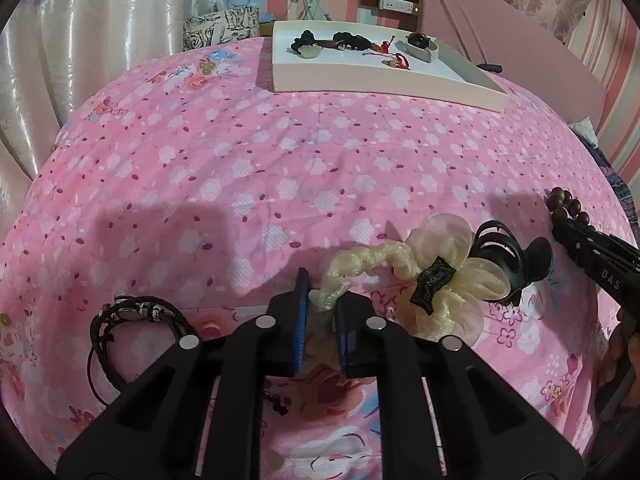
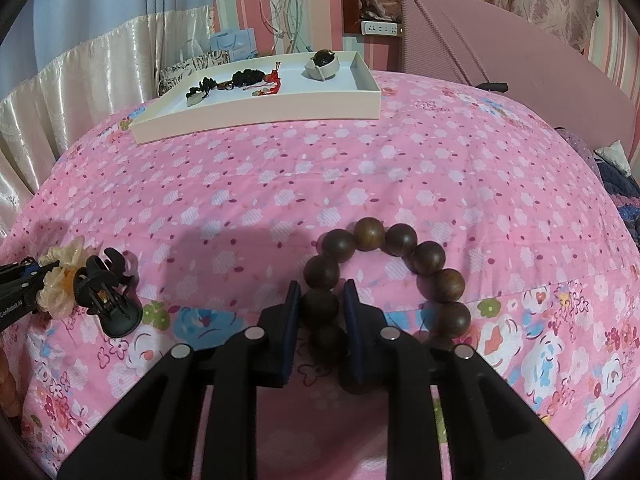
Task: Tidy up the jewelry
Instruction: 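Carry scrunchie and bead bracelet into the white tray and open both tools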
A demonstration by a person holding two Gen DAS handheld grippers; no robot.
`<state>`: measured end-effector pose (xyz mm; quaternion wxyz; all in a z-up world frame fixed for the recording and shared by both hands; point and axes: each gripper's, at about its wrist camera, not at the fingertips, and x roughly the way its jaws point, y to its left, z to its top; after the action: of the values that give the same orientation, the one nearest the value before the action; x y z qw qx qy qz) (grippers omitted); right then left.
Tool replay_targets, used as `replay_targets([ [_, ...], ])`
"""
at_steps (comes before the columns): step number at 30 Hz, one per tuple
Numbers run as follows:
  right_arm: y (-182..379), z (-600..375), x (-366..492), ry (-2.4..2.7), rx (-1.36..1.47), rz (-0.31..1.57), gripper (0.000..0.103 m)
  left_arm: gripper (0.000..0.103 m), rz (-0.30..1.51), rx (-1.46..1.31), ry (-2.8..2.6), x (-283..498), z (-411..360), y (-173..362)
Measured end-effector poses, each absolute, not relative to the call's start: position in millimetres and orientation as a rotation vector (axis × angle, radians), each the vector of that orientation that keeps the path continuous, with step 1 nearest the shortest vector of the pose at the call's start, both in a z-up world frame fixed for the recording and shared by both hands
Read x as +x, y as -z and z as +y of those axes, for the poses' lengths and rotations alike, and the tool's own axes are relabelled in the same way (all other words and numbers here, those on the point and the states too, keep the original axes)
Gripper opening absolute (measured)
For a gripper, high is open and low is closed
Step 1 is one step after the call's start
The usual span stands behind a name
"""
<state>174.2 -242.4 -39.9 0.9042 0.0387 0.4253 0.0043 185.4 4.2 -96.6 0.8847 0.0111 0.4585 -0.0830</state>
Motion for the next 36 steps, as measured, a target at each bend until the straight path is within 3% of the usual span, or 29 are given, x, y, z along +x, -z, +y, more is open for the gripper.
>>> replay_targets([
  [18, -8.0, -267.0, 182.3, -0.007, 0.161, 0.768, 0.019, 0.007, 0.893, 0.004, 0.172, 193.6, 1.6, 48.2],
  [36, -99.2, -271.6, 281.7, -0.044, 0.184, 0.64, 0.019, 0.007, 0.858, -0.075, 0.229, 314.7, -25.1, -28.8],
])
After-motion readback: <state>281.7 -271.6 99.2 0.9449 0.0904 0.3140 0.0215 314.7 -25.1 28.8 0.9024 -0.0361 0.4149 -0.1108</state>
